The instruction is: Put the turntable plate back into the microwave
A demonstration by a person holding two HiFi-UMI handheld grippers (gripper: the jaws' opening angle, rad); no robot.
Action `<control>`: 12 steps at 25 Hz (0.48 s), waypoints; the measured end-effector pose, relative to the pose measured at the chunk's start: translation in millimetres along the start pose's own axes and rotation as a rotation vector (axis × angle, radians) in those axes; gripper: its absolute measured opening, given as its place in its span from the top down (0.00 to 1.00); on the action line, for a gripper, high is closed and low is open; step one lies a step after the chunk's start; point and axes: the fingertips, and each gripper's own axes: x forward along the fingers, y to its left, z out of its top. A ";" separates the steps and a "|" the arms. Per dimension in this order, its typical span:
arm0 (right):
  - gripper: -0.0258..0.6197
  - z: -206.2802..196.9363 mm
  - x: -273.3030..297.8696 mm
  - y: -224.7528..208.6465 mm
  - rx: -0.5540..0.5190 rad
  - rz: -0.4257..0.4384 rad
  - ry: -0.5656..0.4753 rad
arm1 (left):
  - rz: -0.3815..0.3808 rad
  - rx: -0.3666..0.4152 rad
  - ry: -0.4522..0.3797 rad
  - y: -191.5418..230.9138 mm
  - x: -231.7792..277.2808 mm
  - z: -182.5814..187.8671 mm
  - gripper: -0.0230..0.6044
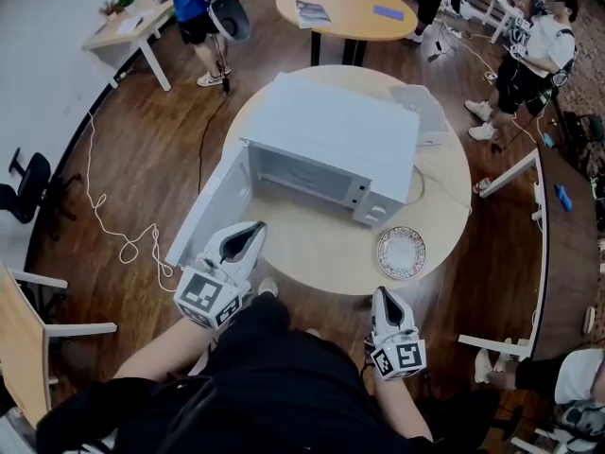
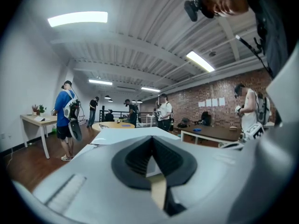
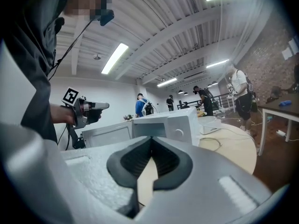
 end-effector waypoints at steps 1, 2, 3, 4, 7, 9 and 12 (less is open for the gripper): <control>0.96 1.3 8.4 2.5 -0.006 0.003 0.001 | -0.008 -0.006 0.001 6.8 5.4 -1.1 0.96; 0.96 3.2 17.5 4.6 -0.013 0.004 -0.001 | -0.015 -0.016 0.000 13.7 10.9 -2.5 0.96; 0.96 5.5 26.3 6.0 -0.021 0.004 -0.006 | -0.022 -0.022 0.001 20.1 16.3 -4.6 0.96; 0.96 7.8 34.2 6.7 -0.029 0.001 -0.012 | -0.033 -0.022 0.001 25.5 21.7 -7.7 0.96; 0.96 10.5 47.9 12.6 -0.042 -0.030 -0.018 | -0.096 -0.014 0.020 34.9 35.3 -18.7 0.96; 0.96 12.5 55.4 29.4 -0.016 -0.061 -0.015 | -0.161 0.006 0.052 43.0 36.1 -19.0 0.96; 0.96 23.2 84.1 48.8 0.010 -0.086 -0.023 | -0.226 0.025 0.044 63.1 42.1 -7.3 0.96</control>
